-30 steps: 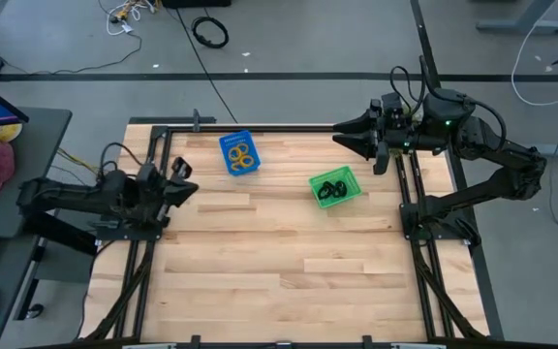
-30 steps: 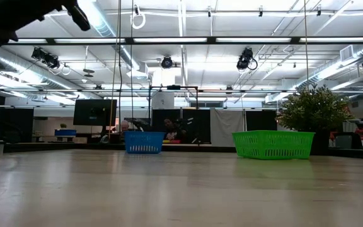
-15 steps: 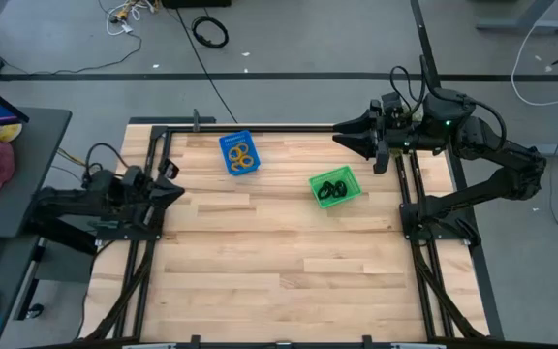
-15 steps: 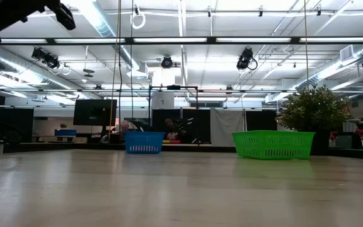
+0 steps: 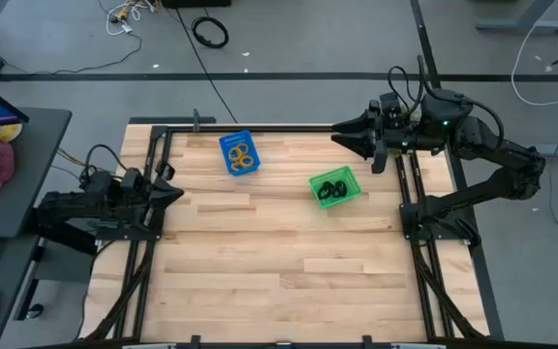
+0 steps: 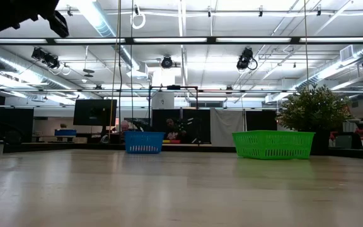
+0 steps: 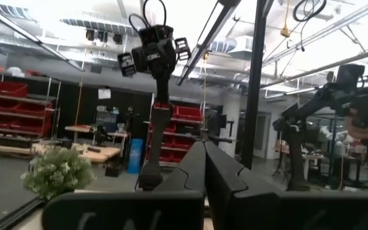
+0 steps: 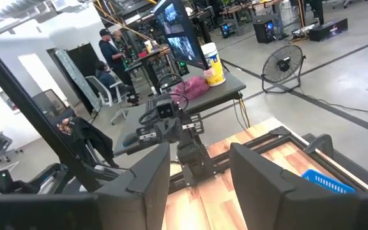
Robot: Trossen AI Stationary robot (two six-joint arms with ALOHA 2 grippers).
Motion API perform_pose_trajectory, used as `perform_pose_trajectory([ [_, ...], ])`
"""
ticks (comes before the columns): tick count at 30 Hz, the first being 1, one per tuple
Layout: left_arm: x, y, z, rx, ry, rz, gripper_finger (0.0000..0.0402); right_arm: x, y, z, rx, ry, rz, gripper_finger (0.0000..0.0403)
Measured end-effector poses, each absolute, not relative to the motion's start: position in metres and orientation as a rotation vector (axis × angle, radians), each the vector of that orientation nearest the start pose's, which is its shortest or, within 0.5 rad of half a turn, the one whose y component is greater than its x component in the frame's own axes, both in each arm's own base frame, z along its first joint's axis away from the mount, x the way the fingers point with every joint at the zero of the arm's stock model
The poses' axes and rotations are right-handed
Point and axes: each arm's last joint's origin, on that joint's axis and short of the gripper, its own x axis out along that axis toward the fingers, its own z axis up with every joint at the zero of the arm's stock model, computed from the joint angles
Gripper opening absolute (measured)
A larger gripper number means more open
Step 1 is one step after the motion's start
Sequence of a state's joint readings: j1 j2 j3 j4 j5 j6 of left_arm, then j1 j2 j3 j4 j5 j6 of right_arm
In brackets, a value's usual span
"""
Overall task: Sort spring keychains
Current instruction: Return to Home Position
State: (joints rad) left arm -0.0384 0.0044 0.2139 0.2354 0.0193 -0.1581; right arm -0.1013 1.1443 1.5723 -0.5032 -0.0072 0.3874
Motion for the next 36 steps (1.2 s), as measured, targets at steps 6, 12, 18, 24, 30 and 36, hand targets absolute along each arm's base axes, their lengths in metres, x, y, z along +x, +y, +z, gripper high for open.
perform_pose_trajectory([
  [6,0.078,-0.004,0.236,-0.203,-0.478,-0.109,0.0001,0.213,-0.021,0.489,0.417,0.076,-0.112,0.0164],
  [12,0.083,-0.004,0.216,-0.217,-0.538,-0.116,0.0002,0.22,-0.022,0.485,0.433,0.095,-0.117,0.0164],
  [18,0.089,-0.003,0.206,-0.223,-0.423,-0.084,0.0002,0.22,-0.022,0.485,0.443,0.093,-0.118,0.0164],
  [24,0.095,-0.004,0.186,-0.261,-0.203,-0.077,0.0002,0.22,-0.022,0.485,0.453,0.092,-0.118,0.0164],
  [30,0.097,-0.005,0.175,-0.254,-0.089,-0.087,0.0002,0.22,-0.022,0.485,0.469,0.091,-0.119,0.0164],
  [36,0.097,-0.004,0.169,-0.242,-0.026,-0.067,0.0002,0.22,-0.022,0.485,0.483,0.091,-0.12,0.0164],
])
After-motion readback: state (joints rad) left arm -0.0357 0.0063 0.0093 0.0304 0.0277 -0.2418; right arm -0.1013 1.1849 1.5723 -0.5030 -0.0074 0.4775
